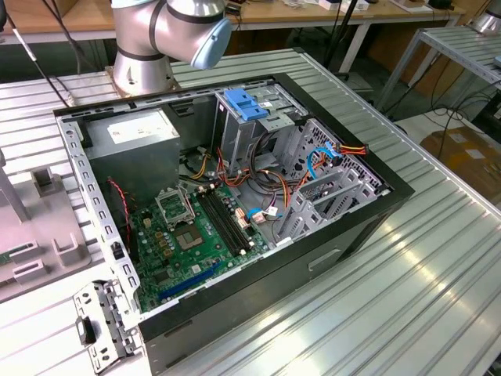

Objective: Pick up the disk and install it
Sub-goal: 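Reach for the disk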

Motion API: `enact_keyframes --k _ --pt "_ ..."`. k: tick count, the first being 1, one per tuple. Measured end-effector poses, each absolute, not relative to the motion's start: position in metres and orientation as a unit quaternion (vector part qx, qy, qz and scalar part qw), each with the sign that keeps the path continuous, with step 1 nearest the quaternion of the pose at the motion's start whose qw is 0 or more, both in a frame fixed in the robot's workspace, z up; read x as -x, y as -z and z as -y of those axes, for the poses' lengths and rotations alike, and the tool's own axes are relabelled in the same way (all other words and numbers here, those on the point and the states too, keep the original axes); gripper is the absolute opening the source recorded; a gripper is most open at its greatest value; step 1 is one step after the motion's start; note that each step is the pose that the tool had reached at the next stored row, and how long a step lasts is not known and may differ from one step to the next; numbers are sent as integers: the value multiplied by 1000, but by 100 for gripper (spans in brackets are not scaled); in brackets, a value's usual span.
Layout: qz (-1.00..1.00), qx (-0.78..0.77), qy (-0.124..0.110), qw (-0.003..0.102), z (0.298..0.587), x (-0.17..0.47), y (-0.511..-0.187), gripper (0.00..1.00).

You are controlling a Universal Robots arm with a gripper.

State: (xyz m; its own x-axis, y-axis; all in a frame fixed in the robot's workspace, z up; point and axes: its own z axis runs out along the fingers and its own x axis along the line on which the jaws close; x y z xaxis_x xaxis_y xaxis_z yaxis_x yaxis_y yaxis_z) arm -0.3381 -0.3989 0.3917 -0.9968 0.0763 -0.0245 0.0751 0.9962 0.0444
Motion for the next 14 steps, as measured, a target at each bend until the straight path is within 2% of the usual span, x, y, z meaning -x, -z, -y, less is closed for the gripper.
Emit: enact_keyframes --k 14 --pt "-999 -38 -22 13 399 358 -391 11"
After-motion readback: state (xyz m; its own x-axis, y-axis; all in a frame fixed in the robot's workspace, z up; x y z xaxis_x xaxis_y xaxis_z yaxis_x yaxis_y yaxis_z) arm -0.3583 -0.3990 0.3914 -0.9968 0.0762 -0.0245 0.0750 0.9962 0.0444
